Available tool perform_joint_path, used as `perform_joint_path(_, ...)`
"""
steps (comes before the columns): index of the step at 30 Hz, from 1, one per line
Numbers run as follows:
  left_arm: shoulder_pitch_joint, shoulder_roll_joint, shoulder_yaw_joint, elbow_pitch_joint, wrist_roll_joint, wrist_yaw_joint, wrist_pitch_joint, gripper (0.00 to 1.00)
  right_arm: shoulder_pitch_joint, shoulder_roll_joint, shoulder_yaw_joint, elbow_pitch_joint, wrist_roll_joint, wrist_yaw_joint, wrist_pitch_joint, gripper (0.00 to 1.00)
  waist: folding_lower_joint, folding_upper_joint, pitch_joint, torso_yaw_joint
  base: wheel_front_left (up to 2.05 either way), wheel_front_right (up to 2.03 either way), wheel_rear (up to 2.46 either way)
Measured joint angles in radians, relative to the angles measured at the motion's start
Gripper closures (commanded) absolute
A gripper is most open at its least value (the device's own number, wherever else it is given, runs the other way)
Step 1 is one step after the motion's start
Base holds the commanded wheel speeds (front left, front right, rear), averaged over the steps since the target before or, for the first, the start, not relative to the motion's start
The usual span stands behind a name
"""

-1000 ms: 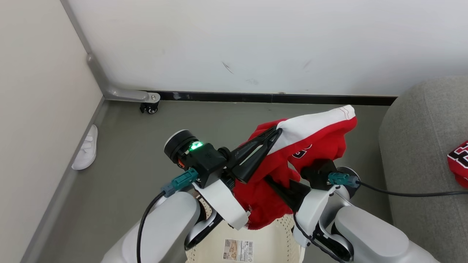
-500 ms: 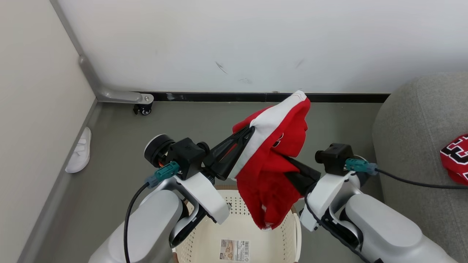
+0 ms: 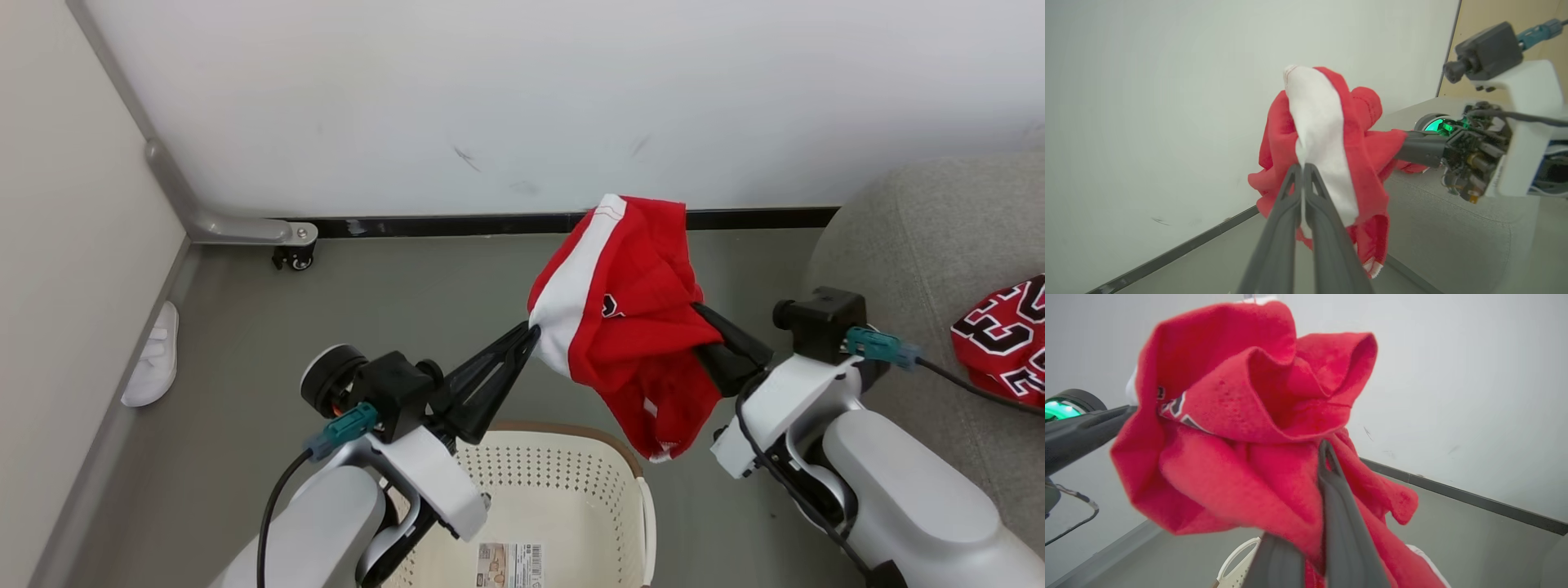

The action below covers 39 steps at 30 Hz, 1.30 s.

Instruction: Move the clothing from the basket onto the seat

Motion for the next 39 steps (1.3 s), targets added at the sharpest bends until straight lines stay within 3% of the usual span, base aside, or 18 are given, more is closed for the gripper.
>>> perform_joint_path(1, 0.006, 0.001, -0.001, -0.001, 0.000, 0.000, -0.002, 0.11, 0.006, -0.003, -0.011, -0.005, -0.003, 0.000, 0.000, 1.00, 0.0000, 0.0000, -0.001, -0.003, 0.00, 0.00, 0.00)
perform_joint_path(2, 0.006, 0.001, -0.001, -0.001, 0.000, 0.000, -0.002, 0.00, 0.006, -0.003, -0.011, -0.005, -0.003, 0.000, 0.000, 1.00, 0.0000, 0.0000, -0.001, -0.003, 0.00, 0.00, 0.00)
perform_joint_path(39, 0.085, 0.038, -0.046, -0.088, 0.009, 0.007, -0.020, 0.00, 0.172, -0.083, -0.404, -0.182, -0.156, 0.000, 0.000, 1.00, 0.0000, 0.0000, -0.019, -0.146, 0.00, 0.00, 0.00)
